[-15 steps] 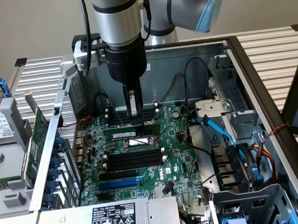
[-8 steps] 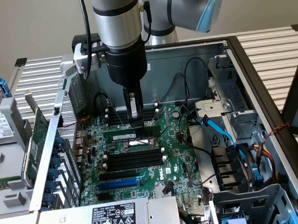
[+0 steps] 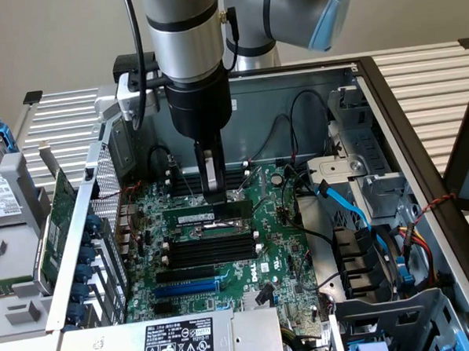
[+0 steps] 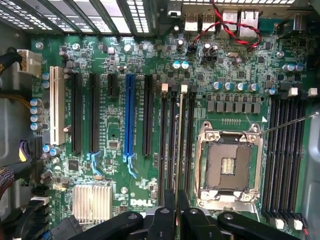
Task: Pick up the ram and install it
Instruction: 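Insert the ram into the slot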
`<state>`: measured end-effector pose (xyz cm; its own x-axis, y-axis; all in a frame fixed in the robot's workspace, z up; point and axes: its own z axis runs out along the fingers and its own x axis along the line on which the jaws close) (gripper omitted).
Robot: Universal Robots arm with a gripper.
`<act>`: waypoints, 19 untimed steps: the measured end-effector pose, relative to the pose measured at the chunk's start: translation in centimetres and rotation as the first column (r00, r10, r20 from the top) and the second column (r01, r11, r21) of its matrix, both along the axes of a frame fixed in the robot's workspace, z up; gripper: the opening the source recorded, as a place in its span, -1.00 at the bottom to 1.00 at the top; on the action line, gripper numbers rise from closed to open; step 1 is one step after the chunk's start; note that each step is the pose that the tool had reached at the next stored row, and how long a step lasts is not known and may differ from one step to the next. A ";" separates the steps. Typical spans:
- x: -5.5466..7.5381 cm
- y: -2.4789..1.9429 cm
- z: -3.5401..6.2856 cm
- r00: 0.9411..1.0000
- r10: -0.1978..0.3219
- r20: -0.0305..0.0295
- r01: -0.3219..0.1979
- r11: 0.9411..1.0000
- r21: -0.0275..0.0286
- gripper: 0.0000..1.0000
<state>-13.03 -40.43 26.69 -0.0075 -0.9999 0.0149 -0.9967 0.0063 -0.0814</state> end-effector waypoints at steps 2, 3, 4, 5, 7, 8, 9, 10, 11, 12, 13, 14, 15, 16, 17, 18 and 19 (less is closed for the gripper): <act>0.0 0.00 -0.29 1.000 0.000 0.000 0.000 1.000 0.000 -0.73; 0.0 -0.01 -0.35 1.000 0.001 0.000 -0.001 1.000 0.000 -0.73; 0.0 -0.06 -0.38 1.000 0.002 0.000 -0.002 1.000 0.000 -0.73; 0.0 -0.11 -0.41 1.000 0.003 0.000 -0.003 1.000 0.000 -0.73; 0.0 -0.20 -0.47 1.000 0.005 0.000 -0.005 1.000 0.000 -0.73; 0.0 -0.22 -0.53 1.000 0.006 0.000 -0.006 1.000 0.000 -0.73; 0.0 -0.22 -0.59 1.000 0.006 0.000 -0.006 1.000 0.000 -0.73; 0.0 -0.23 -0.67 1.000 0.006 0.000 -0.006 1.000 0.000 -0.73; 0.0 -0.23 -0.78 1.000 0.006 0.000 -0.006 1.000 0.000 -0.73; 0.0 -0.23 -0.90 1.000 0.006 0.000 -0.006 1.000 0.000 -0.73; 0.0 -0.23 -1.02 1.000 0.006 0.000 -0.006 1.000 0.000 -0.73; 0.0 -0.23 -1.14 1.000 0.006 0.000 -0.006 1.000 0.000 -0.73; 0.0 -0.23 -1.24 1.000 0.006 0.000 -0.006 1.000 0.000 -0.73; 0.0 -0.23 -1.35 1.000 0.006 0.000 -0.006 1.000 0.000 -0.73; 0.0 -0.23 -1.42 1.000 0.006 0.000 -0.006 1.000 0.000 -0.73; 0.0 -0.25 -1.47 1.000 0.006 0.000 -0.006 1.000 0.000 -0.73; 0.0 -0.31 -1.50 1.000 0.007 0.000 -0.007 1.000 0.000 -0.73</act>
